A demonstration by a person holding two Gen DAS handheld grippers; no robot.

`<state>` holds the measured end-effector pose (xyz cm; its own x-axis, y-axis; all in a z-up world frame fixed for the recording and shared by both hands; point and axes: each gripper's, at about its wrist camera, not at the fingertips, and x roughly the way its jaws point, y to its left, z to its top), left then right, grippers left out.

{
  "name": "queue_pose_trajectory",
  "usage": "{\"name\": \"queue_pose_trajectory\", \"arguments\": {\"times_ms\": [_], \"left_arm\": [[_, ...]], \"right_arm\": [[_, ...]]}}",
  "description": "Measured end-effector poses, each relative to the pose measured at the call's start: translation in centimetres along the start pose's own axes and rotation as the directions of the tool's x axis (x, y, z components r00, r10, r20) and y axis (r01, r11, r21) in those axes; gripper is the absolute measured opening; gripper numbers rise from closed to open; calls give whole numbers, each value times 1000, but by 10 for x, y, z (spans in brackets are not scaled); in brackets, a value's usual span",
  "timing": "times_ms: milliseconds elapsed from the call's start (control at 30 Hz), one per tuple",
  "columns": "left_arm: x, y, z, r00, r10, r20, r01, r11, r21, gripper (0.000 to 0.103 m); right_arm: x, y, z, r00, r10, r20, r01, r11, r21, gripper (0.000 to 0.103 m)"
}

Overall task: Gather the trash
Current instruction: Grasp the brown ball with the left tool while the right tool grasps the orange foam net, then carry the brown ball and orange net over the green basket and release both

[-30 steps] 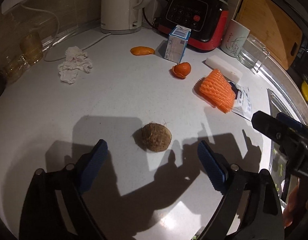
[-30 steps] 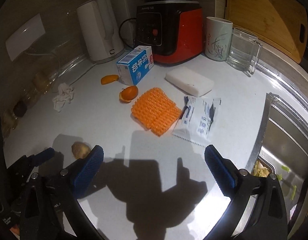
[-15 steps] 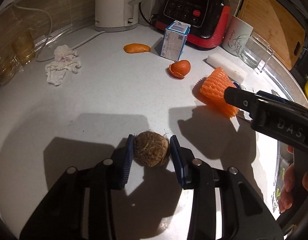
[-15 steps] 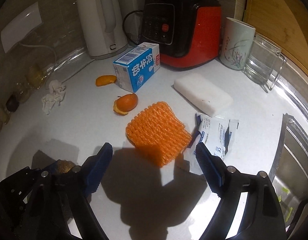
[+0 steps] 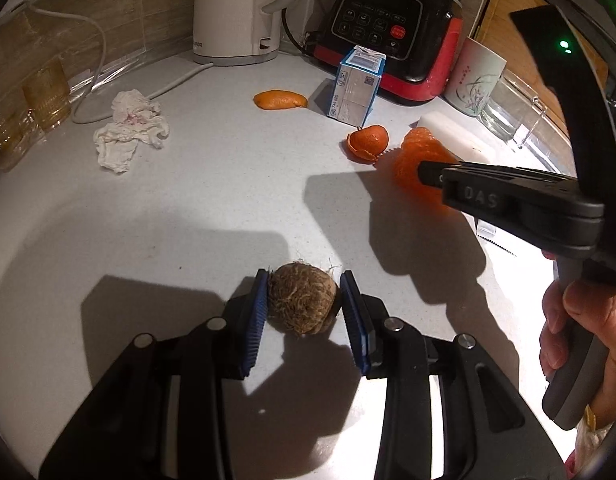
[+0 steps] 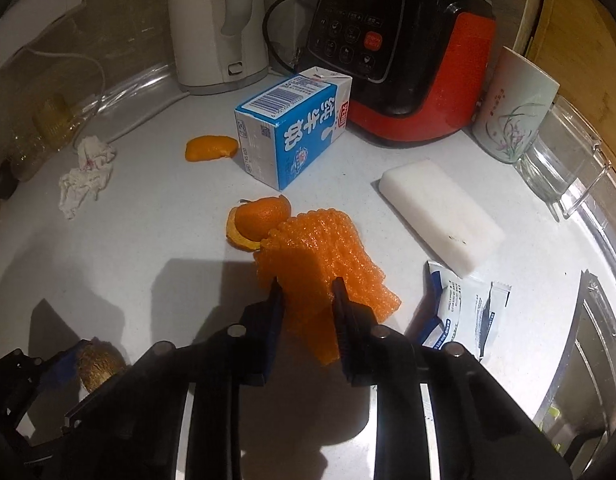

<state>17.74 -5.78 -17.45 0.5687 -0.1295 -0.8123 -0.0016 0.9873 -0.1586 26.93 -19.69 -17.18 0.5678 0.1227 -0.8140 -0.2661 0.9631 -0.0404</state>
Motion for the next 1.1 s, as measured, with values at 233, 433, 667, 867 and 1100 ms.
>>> {"name": "queue_pose_trajectory", "arguments": {"times_ms": [233,433,667,867,1100], "left_arm": [[-36,-2,-8,999,-41,31,41,999,15,36],[-84,-16,-43,996,-86,29,84,994,72,36],[-135,-35,-114,990,-127,-58,134,982,131,36],[-171,-41,-184,989,-111,-95,127,974,186,36],[-187,-48,-252,986,-84,-143,113,971,212,36]], "right_arm": [[-52,-1,-25,998,49,47,-52,997,54,24],[-116,-3,-86,995,80,59,-87,989,123,24],[-180,10,-183,994,106,18,-107,981,162,24],[-225,28,-269,992,127,-15,-122,972,201,24],[-241,43,-344,985,149,-82,-127,963,236,24]]}}
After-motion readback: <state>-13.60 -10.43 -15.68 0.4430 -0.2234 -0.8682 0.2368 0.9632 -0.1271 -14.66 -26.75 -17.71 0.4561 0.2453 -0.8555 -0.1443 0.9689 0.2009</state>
